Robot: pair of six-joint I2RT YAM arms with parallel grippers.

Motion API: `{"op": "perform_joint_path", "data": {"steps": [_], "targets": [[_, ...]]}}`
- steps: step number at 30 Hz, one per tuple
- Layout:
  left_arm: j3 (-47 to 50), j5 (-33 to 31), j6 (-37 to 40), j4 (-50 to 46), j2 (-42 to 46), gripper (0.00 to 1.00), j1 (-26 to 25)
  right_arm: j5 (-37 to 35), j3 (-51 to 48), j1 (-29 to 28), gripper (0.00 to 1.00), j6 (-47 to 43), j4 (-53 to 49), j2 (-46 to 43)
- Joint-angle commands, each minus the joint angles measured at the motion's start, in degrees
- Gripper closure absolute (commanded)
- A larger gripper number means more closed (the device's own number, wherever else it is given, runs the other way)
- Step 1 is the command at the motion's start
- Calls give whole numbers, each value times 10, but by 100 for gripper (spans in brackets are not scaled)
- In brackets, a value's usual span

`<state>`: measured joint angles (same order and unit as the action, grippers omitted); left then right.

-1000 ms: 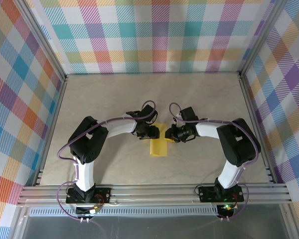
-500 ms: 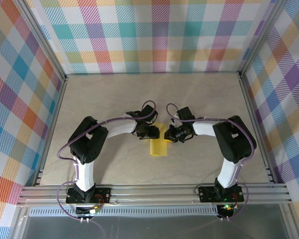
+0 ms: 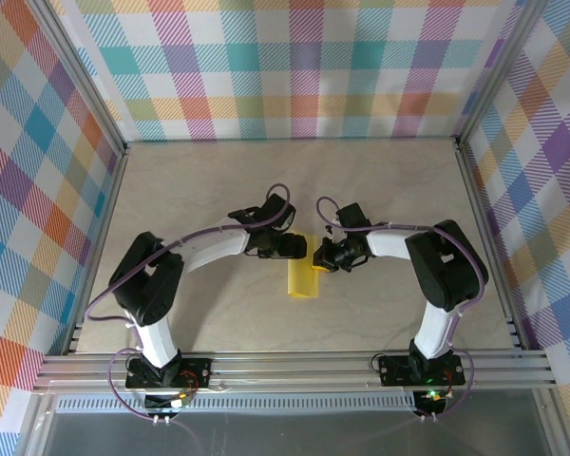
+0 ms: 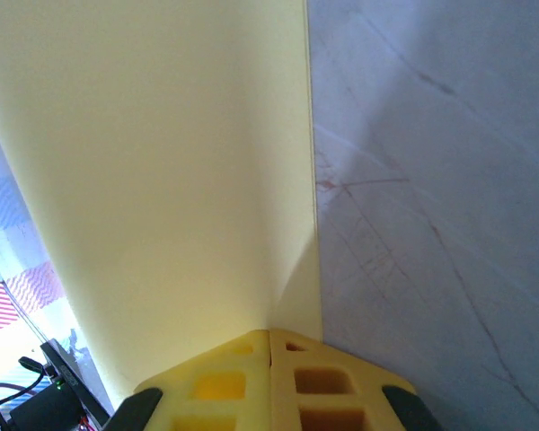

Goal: Fold a paper plane with a square sheet of paper (fold left side to right side)

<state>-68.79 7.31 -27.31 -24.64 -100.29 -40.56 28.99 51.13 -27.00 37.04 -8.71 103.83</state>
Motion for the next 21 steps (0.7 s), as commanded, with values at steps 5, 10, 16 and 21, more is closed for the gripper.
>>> {"op": "perform_joint_path", "data": {"steps": [5, 10, 16, 21], "targets": [[58, 99, 3, 111, 37, 52, 5, -55, -4, -4, 100, -4, -60, 31], [76, 143, -5, 153, 2, 79, 5, -56, 1, -4, 100, -5, -68, 30], [96, 120, -2, 161, -28, 85, 14, -58, 2, -5, 100, -10, -72, 33], [119, 124, -13, 185, -47, 87, 23, -69, 7, -5, 100, -21, -87, 37]]}}
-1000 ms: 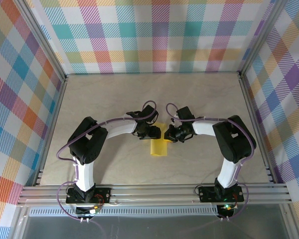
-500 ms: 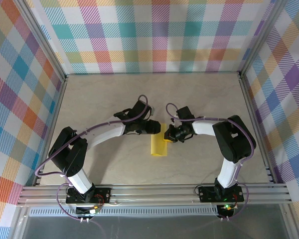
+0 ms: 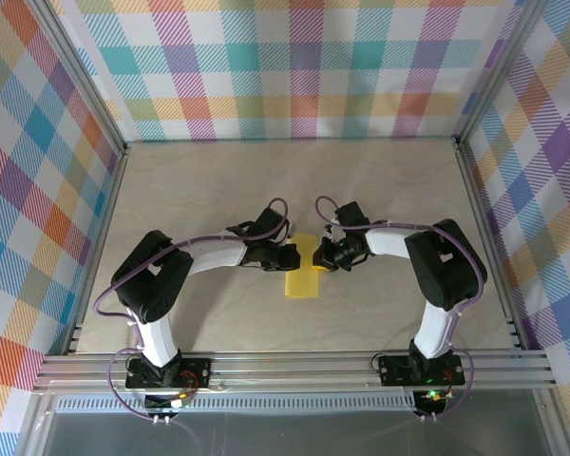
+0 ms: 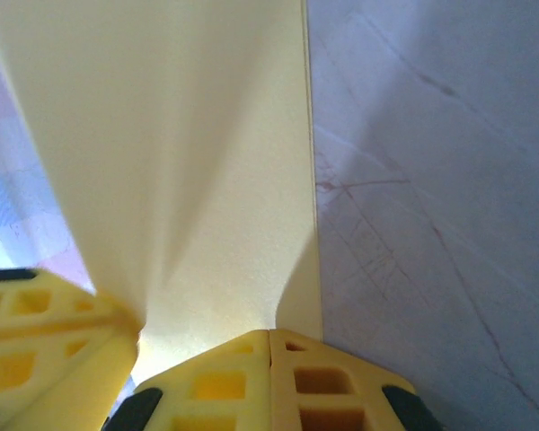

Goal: Fold a paper plane with a square sheet of paper (fold left side to right side)

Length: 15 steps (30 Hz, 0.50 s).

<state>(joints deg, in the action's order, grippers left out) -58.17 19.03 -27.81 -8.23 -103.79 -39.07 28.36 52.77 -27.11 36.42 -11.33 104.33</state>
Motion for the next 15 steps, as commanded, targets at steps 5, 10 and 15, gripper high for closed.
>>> {"op": "perform_joint_path", "data": {"steps": [5, 10, 15], "targets": [[33, 0, -17, 31, -15, 88, 11, -82, -4, -4, 100, -25, -82, 35], [61, -4, -27, 47, -11, 89, 16, -99, 2, -4, 100, -31, -97, 39], [85, 3, -32, 58, 0, 90, 26, -109, 4, -4, 100, -35, -105, 46]]}}
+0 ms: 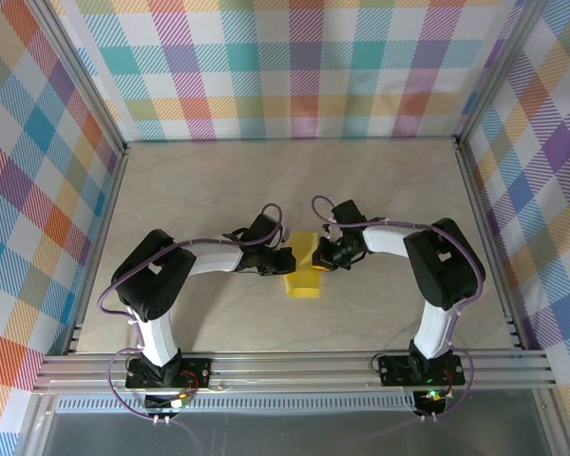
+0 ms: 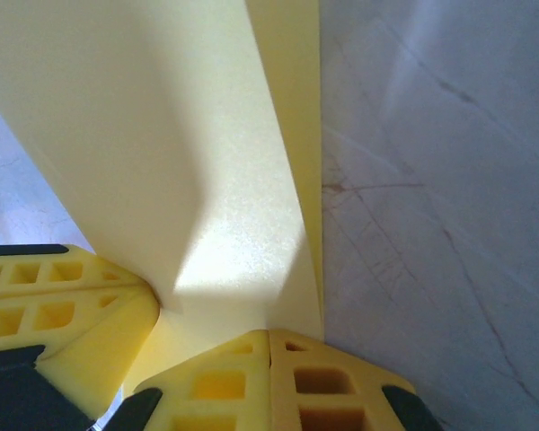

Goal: Fold a paper plane with a square sheet of paper (fold left side to right side)

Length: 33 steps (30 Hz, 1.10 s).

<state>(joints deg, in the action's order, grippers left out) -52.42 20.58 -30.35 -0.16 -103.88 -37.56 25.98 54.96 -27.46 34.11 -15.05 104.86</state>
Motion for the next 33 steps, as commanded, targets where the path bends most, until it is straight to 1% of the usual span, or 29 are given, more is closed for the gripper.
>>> {"op": "perform_joint_path", "data": {"steps": [1, 11, 16, 20, 23, 28, 33], "targets": [[32, -11, -8, -21, 5, 89, 13, -87, -18, 0, 100, -11, -69, 41], [80, 13, 3, -22, 40, 89, 46, -92, -15, 0, 100, -16, -71, 40], [81, 13, 12, -27, 79, 93, 47, -68, -19, 0, 100, -12, -53, 34], [63, 19, 9, -19, 103, 96, 42, -72, -18, 0, 100, -14, -53, 30], [44, 25, 0, -9, 95, 98, 31, -73, -18, -1, 100, -14, -52, 30], [7, 25, 0, -4, 43, 99, 8, -68, -19, 0, 100, -12, -48, 32], [-17, 2, 3, -22, 6, 100, -7, -66, -17, 0, 100, -14, -48, 31]]}}
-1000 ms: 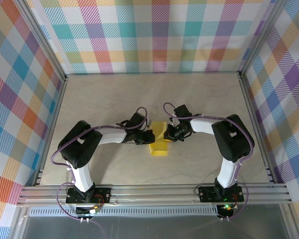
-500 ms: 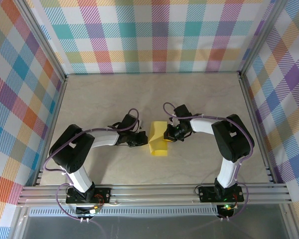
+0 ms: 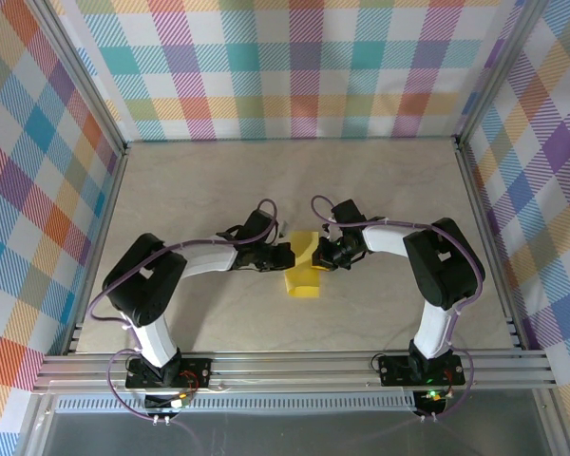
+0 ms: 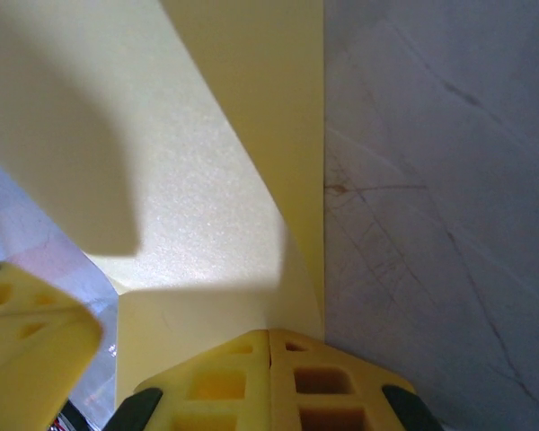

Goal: Fold a paper plane with a square sheet of paper (fold left side to right side)

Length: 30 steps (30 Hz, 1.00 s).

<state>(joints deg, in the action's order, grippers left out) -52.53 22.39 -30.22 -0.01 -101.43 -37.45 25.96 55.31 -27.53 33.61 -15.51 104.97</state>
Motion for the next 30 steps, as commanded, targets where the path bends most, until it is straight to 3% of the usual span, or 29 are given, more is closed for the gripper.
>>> {"op": "perform_joint_path", "data": {"steps": [1, 9, 21, 30], "targets": [[-18, -21, 2, -27, -23, 100, -9, -66, -21, 0, 100, -9, -43, 30], [-19, -32, -1, -38, -44, 100, -11, -57, -22, 0, 100, -10, -38, 28], [-10, -39, 0, -48, -49, 100, -18, 31, -6, -5, 100, 14, 54, -27], [-14, -36, 3, -49, -53, 100, -20, 53, 31, -25, 100, 32, 99, 16]]}}
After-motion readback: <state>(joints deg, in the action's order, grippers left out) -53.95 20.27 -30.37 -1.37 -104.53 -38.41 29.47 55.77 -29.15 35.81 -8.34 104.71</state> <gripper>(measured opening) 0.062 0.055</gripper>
